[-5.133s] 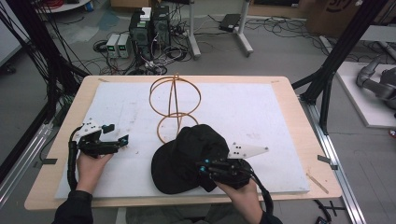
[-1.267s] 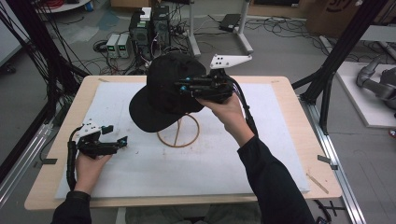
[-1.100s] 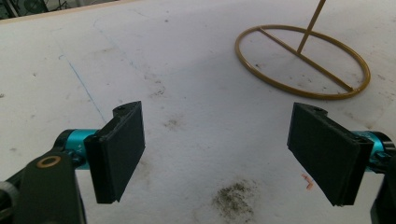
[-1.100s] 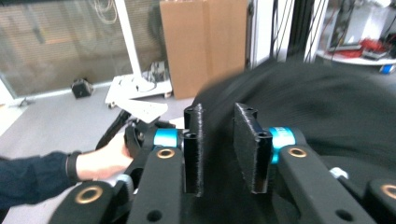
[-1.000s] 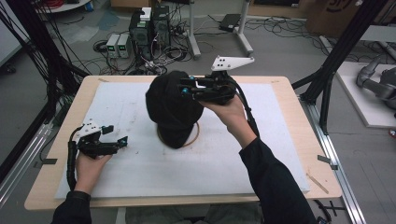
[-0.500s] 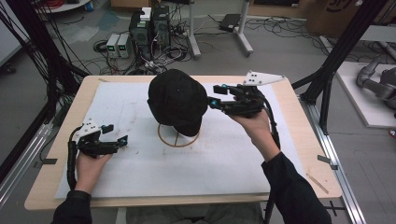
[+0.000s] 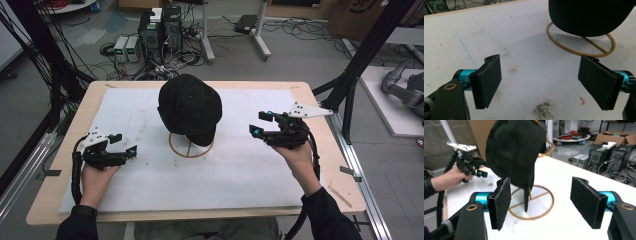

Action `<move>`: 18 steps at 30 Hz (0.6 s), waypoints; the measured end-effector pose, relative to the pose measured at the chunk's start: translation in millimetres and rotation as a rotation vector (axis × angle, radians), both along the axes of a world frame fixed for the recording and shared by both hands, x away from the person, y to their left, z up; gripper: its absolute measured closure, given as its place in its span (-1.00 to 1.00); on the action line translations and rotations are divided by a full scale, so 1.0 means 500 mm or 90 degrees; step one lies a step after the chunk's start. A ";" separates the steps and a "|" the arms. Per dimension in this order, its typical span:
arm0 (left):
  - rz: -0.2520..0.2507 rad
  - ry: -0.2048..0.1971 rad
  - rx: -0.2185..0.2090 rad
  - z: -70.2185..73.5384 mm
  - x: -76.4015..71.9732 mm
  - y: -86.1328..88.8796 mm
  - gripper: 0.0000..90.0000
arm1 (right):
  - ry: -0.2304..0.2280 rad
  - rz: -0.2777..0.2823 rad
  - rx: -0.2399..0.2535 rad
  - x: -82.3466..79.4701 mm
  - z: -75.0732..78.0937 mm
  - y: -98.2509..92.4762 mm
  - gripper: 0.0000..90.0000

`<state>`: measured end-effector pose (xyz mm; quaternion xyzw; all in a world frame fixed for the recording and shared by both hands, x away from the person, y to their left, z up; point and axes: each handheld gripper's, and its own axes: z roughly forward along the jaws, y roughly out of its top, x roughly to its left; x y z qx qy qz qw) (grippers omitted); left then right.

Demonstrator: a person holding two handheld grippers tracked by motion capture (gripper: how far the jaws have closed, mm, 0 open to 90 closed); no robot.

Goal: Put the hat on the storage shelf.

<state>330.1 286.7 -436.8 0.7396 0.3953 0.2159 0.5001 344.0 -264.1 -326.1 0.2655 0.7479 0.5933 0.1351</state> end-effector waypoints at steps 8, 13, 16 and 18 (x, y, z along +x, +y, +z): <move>-0.005 -0.003 0.001 0.002 -0.003 0.000 -0.58 | 0.008 -0.053 0.008 -0.028 -0.056 -0.033 -0.37; -0.006 -0.004 0.001 0.002 -0.002 -0.001 -0.58 | 0.027 -0.084 0.006 -0.032 -0.098 -0.051 -0.40; -0.007 -0.010 -0.001 0.004 -0.004 -0.001 -0.58 | 0.037 -0.100 0.007 -0.033 -0.112 -0.063 -0.40; -0.006 -0.018 -0.006 0.005 -0.005 -0.002 -0.58 | 0.033 -0.111 0.005 -0.033 -0.122 -0.072 -0.40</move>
